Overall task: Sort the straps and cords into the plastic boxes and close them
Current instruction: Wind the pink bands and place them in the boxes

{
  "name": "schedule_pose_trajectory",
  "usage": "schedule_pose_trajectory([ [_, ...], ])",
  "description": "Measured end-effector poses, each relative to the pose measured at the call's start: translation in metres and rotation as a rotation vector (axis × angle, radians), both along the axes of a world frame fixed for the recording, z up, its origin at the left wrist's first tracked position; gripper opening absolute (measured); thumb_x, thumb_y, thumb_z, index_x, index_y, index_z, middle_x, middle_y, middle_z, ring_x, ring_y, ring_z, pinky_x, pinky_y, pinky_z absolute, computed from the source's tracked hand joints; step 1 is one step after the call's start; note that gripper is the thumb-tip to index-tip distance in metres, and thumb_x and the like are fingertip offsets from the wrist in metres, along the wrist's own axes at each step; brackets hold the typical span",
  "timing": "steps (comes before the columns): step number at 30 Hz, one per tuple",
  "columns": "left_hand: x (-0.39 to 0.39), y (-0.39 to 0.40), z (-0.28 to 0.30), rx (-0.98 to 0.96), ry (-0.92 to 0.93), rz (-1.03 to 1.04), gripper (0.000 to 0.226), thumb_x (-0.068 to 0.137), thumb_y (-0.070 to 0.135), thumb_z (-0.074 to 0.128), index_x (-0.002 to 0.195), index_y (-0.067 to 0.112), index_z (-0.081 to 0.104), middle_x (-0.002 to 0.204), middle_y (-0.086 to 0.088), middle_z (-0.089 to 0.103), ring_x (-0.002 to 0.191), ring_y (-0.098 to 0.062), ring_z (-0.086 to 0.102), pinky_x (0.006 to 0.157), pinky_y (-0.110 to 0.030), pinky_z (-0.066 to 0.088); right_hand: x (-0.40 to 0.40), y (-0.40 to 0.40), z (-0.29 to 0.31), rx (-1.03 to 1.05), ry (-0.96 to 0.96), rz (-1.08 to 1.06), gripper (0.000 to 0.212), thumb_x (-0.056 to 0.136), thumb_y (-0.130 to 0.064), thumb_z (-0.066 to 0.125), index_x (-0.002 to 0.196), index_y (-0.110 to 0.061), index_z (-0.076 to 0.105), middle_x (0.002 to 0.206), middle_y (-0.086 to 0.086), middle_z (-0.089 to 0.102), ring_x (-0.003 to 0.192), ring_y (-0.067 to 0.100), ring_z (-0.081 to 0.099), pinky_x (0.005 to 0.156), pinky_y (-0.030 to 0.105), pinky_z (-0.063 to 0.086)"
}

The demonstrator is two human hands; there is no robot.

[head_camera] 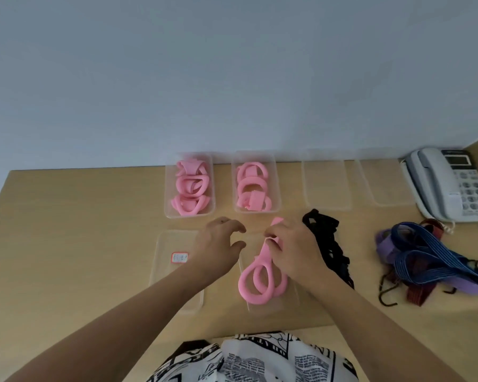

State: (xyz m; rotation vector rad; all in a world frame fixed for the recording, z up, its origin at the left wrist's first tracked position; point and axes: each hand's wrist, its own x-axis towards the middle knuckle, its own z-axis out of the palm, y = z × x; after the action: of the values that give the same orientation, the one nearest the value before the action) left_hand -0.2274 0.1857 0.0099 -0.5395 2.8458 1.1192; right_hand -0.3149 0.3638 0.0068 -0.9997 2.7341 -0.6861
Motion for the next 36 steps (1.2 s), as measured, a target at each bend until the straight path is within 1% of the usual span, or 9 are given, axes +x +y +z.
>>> schedule_pose_trajectory([
  [6,0.021,0.014,-0.015,0.008,-0.095,-0.076,0.027,0.086,0.02,0.071,0.112,0.026,0.073,0.109,0.007,0.067,0.1,-0.015,0.062,0.073,-0.024,0.033,0.045,0.022,-0.014,0.264,-0.331,0.246,0.022,0.078,-0.029,0.072,0.1,-0.027,0.066,0.112,-0.006,0.051,0.105,0.013,0.044,0.09,0.031,0.043],
  [8,0.026,0.016,-0.015,0.017,-0.103,-0.085,0.027,0.087,0.017,0.069,0.112,0.026,0.073,0.109,0.006,0.067,0.101,-0.015,0.061,0.074,-0.025,0.034,0.055,0.024,-0.017,0.354,-0.27,0.295,0.029,0.076,-0.041,0.071,0.1,-0.03,0.062,0.111,-0.007,0.044,0.106,0.015,0.039,0.092,0.032,0.041],
  [11,0.032,0.016,-0.011,0.026,-0.099,-0.089,0.028,0.087,0.015,0.068,0.112,0.025,0.073,0.108,0.006,0.068,0.102,-0.016,0.062,0.078,-0.025,0.038,0.065,0.026,-0.017,0.346,-0.131,0.302,0.021,0.082,-0.036,0.066,0.099,-0.024,0.068,0.105,-0.006,0.045,0.102,0.015,0.038,0.091,0.034,0.042],
  [15,0.039,0.013,0.0,0.041,-0.059,-0.1,0.032,0.085,0.009,0.067,0.112,0.024,0.074,0.108,0.004,0.07,0.102,-0.016,0.064,0.083,-0.026,0.043,0.075,0.027,-0.005,0.179,-0.12,0.183,0.007,0.088,-0.022,0.062,0.093,-0.018,0.065,0.104,-0.005,0.053,0.1,0.014,0.041,0.089,0.034,0.043],
  [21,0.047,0.013,0.039,0.055,0.032,-0.298,0.064,0.073,-0.007,0.05,0.128,0.021,0.066,0.127,0.005,0.069,0.119,-0.016,0.058,0.09,-0.02,0.045,0.075,0.018,0.044,-0.122,0.015,-0.075,0.009,0.092,-0.01,0.062,0.097,-0.009,0.07,0.097,-0.001,0.065,0.089,0.012,0.047,0.077,0.024,0.035],
  [25,0.047,0.013,0.087,0.143,0.248,-0.27,0.035,0.089,0.011,0.065,0.122,0.022,0.067,0.113,0.009,0.072,0.106,-0.011,0.064,0.089,-0.032,0.055,0.075,0.008,0.104,-0.351,0.129,-0.207,0.007,0.091,-0.009,0.067,0.095,-0.011,0.072,0.086,-0.007,0.062,0.082,0.01,0.05,0.074,0.021,0.038],
  [27,0.05,0.012,0.115,0.263,0.353,-0.222,0.02,0.095,0.02,0.066,0.113,0.025,0.071,0.104,0.013,0.073,0.1,-0.002,0.065,0.087,-0.026,0.055,0.078,0.005,0.134,-0.405,0.195,-0.237,0.007,0.091,-0.011,0.069,0.096,-0.011,0.073,0.087,-0.001,0.067,0.079,0.016,0.055,0.072,0.026,0.04],
  [31,0.059,0.013,0.171,0.42,0.489,-0.149,0.014,0.097,0.019,0.064,0.098,0.027,0.075,0.089,0.014,0.076,0.088,-0.003,0.07,0.08,-0.017,0.053,0.092,0.003,0.189,-0.526,0.286,-0.245,0.007,0.09,-0.01,0.07,0.095,-0.013,0.073,0.089,-0.007,0.069,0.076,0.007,0.056,0.072,0.015,0.042],
  [36,0.073,0.02,0.227,0.471,0.559,-0.137,0.014,0.098,0.015,0.063,0.096,0.019,0.076,0.08,0.002,0.076,0.082,-0.016,0.073,0.085,-0.041,0.059,0.112,0.002,0.238,-0.671,0.215,-0.309,0.01,0.093,-0.011,0.067,0.092,-0.02,0.073,0.086,-0.014,0.07,0.082,0.003,0.061,0.067,0.008,0.044],
])
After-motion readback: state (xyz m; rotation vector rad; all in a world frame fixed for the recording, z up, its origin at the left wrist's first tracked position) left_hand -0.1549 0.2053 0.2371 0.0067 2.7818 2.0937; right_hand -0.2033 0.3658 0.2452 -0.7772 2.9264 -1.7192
